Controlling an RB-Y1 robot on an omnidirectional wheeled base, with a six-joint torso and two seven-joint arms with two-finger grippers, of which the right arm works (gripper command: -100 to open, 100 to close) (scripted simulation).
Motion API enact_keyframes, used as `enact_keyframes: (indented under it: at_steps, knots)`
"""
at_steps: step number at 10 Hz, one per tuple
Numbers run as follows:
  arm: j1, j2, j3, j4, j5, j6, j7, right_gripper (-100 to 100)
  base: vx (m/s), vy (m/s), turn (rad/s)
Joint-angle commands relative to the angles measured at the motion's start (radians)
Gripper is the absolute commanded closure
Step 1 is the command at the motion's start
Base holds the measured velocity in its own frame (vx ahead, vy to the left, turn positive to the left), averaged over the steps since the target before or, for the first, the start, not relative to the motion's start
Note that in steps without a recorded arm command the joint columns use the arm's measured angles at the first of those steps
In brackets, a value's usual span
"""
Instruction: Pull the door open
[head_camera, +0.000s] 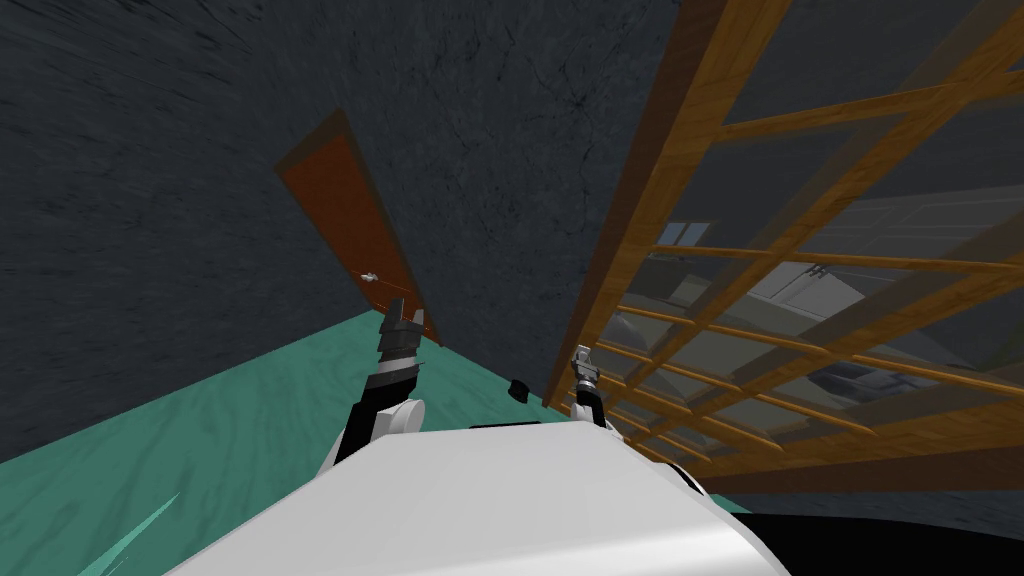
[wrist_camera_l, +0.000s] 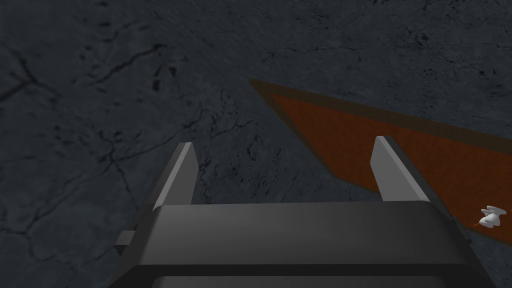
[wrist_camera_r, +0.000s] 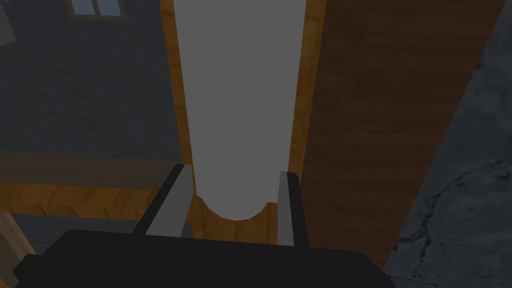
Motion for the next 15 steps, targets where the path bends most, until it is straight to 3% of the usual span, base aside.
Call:
enact_keyframes:
  at_steps: [1,3,15]
  knots:
    - [-0.001,0.000,0.000,0.000,0.000,0.002,0.000,100,0.000,0.000,0.000]
    - [-0.001,0.000,0.000,0.000,0.000,0.002,0.000,100,0.000,0.000,0.000]
    - [0.003,-0.005,-0.001,-0.002,0.011,0.002,-0.286,100,-0.025,0.014,0.003]
